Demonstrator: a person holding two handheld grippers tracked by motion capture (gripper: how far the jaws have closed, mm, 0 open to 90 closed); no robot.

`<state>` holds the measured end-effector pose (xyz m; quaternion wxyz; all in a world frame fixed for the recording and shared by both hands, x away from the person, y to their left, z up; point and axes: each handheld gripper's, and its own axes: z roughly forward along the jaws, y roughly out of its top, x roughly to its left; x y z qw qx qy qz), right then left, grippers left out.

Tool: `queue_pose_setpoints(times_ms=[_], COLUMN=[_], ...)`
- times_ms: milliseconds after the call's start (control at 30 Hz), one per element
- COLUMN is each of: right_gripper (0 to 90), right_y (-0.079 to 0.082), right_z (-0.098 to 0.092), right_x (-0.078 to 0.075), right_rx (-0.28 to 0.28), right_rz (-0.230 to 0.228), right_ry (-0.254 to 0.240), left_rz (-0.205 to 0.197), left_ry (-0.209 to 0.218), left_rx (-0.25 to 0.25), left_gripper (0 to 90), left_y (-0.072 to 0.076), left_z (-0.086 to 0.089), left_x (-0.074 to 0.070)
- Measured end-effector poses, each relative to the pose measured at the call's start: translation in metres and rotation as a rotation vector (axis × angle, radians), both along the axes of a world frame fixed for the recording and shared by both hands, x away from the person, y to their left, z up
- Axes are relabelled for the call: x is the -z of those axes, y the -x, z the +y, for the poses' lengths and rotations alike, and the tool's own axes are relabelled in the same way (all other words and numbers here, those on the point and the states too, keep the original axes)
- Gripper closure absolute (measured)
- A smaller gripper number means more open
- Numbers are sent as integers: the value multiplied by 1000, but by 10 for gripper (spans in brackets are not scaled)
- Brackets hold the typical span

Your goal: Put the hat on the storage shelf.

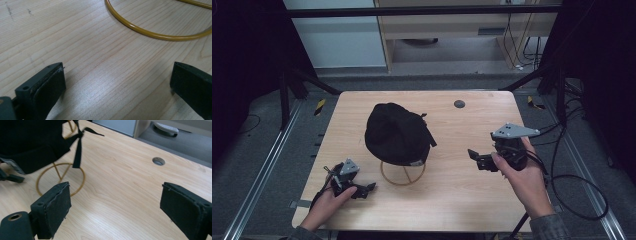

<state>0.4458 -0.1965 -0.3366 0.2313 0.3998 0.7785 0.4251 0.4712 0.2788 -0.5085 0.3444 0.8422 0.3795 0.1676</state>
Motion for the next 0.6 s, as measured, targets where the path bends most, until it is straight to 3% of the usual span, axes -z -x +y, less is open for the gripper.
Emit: queue_pose_setpoints(times_ms=[367,600], right_gripper=[109,124], right_y=[-4,-1], right_z=[-9,-12], right_x=[28,44], right_rx=[41,38], right_rz=[32,49], right_ry=[-17,-19], left_rz=[0,1], left_ry=[0,1], left_rx=[-1,0], left_gripper=[0,0], left_y=[0,0], left_z=[0,0], left_x=[0,0])
